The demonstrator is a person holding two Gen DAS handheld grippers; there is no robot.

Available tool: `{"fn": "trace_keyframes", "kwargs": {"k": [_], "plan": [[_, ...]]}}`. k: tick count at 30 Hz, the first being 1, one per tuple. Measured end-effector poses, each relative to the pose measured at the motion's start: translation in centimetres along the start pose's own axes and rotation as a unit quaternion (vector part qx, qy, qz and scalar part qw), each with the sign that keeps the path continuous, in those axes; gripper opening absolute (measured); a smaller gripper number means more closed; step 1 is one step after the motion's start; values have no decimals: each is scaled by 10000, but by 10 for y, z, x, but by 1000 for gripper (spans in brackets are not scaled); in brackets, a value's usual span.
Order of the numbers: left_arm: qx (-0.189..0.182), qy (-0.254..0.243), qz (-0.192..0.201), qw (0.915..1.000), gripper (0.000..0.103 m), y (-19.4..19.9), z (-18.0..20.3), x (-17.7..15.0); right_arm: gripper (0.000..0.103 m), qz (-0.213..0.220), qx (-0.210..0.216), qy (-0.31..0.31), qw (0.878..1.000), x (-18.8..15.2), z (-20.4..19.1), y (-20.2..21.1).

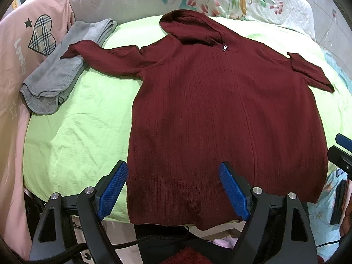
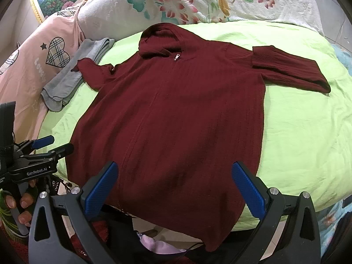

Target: Fold large clothes

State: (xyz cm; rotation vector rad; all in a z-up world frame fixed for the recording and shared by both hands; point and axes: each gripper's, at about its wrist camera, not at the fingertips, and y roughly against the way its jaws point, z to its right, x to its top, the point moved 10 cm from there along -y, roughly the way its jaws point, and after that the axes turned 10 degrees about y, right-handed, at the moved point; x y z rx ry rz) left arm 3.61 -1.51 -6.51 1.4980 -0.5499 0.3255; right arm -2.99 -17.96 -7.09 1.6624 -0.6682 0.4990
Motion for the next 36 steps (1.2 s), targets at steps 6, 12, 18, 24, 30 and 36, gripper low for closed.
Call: {"fn": "trace_keyframes", "kwargs": {"k": [6,12,18,24,30,36], "plan": [[-3,2,1,10000,85,0,0,-1,102,17,2,6,10000,0,-4,1],[-9,4,1,10000,85,0,0,-1,102,35,7,5,10000,1,-6,2],[-12,3,-6,10000,85,0,-1,-1,102,33,20,5,10000,2,-7,2],[-20,0,-13,10000,85,-1,-1,-1,102,36,10,1,10000,1,-7,2],[-37,11,-65,10000,85,-7,-3,-1,102,20,8,-5,10000,1,-9,2],[-79,26,-119,9999,85,-12,-3,2,102,2,18,-6,10000,3,-11,0]]}}
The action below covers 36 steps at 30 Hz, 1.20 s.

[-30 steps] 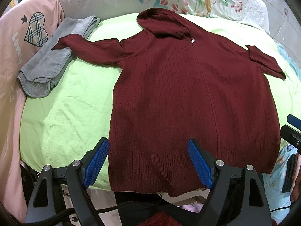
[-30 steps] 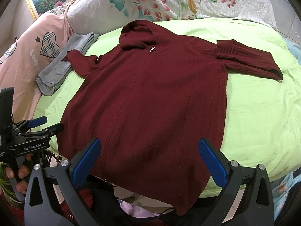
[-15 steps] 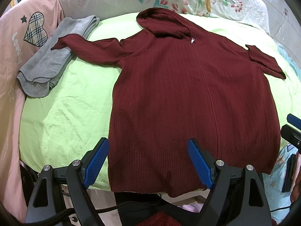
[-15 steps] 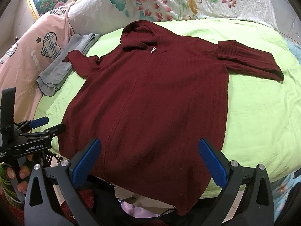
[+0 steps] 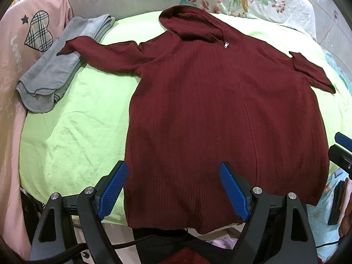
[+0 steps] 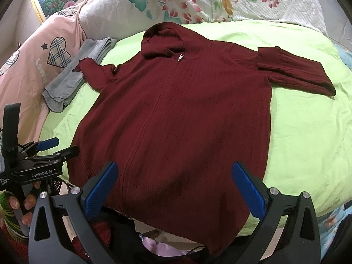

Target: Fold large clothes

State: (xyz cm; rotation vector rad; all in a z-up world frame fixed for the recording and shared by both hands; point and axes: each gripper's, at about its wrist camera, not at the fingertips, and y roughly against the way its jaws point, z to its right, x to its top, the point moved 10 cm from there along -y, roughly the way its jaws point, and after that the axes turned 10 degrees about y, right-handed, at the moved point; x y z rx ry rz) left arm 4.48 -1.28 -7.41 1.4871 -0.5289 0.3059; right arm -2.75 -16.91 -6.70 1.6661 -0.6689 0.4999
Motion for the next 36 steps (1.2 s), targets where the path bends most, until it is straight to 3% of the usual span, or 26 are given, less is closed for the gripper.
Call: {"fn": "trace_keyframes", "kwargs": {"k": [11,19,23,27,29,31,36], "plan": [[-140,5,-47,9999,86,-16,2,8,102,12,14,-95,10000,13,11,-12],[-513,409,89,9978,86,-31,-4,41,101,272,-312,-421,9983,48,70,-16],[-580,551,75,9968,86,-41,-7,60,96,461,-528,-422,9966,74,100,-18],[-475,362,159,9981,86,-45,-1,76,85,640,-778,-271,9945,108,135,-26],[-457,255,175,9985,86,-48,3,84,78,578,-911,-242,9939,122,155,-37],[-452,199,167,9986,86,-51,8,90,76,485,-983,-175,9938,134,172,-53],[-495,119,143,9986,86,-60,19,104,70,-105,-1116,-132,9936,137,208,-103]]}}
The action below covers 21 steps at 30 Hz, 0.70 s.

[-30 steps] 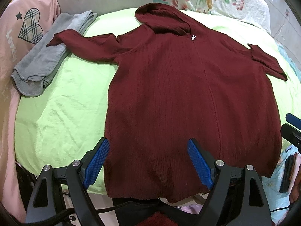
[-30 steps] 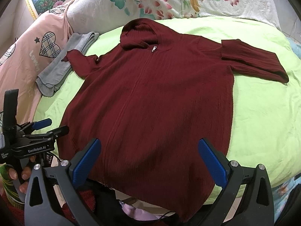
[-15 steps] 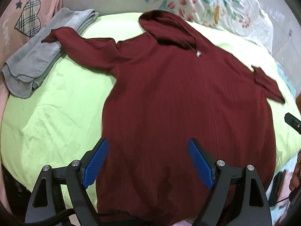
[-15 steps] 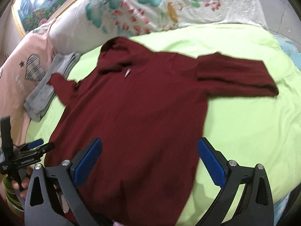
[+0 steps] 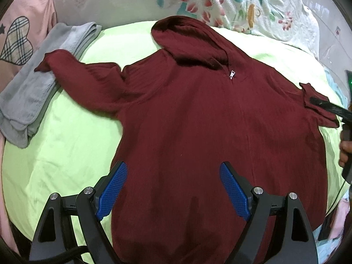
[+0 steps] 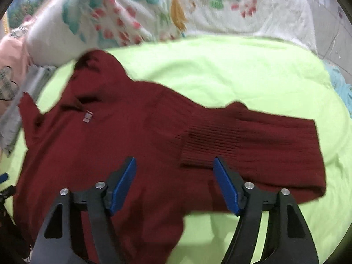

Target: Fold large clothes

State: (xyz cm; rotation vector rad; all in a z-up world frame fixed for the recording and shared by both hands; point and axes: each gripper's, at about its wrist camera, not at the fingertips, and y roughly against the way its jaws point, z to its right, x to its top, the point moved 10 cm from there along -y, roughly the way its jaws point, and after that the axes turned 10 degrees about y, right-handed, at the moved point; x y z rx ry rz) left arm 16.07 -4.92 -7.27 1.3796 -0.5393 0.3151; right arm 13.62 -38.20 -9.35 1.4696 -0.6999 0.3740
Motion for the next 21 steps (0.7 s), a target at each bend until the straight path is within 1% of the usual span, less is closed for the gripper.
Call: {"fn": "trace_keyframes", "kwargs": {"k": [1,2,3,4,5,6,10,12,14,17,19,20,21], "plan": [[4,-19,-16,10000,86,-2,1,2,64,-103,3,-41,9999,-2,5,-9],[7,-43,-32,10000,86,-5,3,3,52,-195,-18,-76,9998,-5,9,-17],[4,-60,-41,10000,86,-6,3,3,36,-293,-73,-113,9995,-8,16,-24],[0,-85,-53,9999,86,-8,4,4,33,-311,-85,-179,9993,-10,23,-27],[0,-107,-61,9999,86,-10,5,4,23,-236,23,-271,9994,-9,25,-25],[3,-118,-63,9999,86,-12,5,5,11,-125,214,-447,9987,-9,27,-18],[-40,-117,-60,9999,86,-15,7,5,8,212,428,-679,9965,-3,24,9],[-70,-115,-33,9999,86,-16,7,5,7,349,708,-780,9938,3,7,20],[-98,-71,-35,9999,86,-18,6,6,6,503,1209,-908,9872,15,-22,27],[-203,106,-12,9997,86,-17,1,12,6,665,1716,-873,9790,35,-67,32],[-218,189,41,9996,86,-15,-5,16,5,758,2285,-889,9665,57,-112,26],[-208,242,59,9995,86,-14,-9,19,5,777,2519,-867,9607,67,-135,22],[-206,275,69,9994,86,-14,-13,19,5,771,2656,-859,9572,74,-150,17]]}}
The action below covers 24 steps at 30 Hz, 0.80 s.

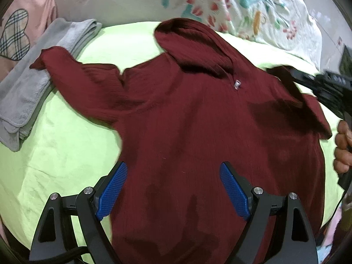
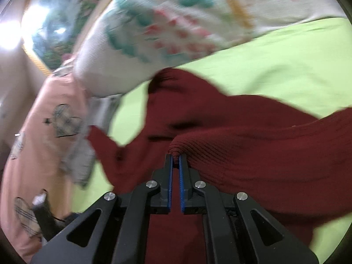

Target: Fold large clothes

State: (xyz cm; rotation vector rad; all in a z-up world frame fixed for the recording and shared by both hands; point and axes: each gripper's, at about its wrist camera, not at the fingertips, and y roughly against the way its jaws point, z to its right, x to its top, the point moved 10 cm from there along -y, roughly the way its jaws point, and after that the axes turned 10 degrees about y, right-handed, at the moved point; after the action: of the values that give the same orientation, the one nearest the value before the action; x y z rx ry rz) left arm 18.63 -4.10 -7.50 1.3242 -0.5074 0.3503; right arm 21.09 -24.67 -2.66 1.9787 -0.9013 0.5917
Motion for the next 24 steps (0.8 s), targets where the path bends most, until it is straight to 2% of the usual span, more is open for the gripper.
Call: {"fn": "trace_keyframes", "kwargs": {"k": [3,8,12,15,18,20,24], "plan": [[26,134,3,9999,86,-1,-15,4,5,-170,611,-42,9980,4,-51,-55],[-46,307,-6,9995,86,-6,-35,9,5,-612,1110,-34,9919,-12,-105,-131],[-243,396,-47,9989,86,-16,-38,16,5,-933,1556,-256,9831,-26,-122,-171],[-497,476,-109,9976,86,-25,-33,24,14,-1081,2008,-632,9716,-31,-130,-183],[-775,540,-282,9951,86,-42,-24,35,15,-916,2098,-678,9711,-25,-129,-168],[-897,615,-452,9930,86,-59,-18,44,21,-664,2052,-748,9736,-17,-118,-147],[-1053,750,-705,9891,86,-92,-8,64,23,-68,1437,-865,9858,-9,-66,-80]]}}
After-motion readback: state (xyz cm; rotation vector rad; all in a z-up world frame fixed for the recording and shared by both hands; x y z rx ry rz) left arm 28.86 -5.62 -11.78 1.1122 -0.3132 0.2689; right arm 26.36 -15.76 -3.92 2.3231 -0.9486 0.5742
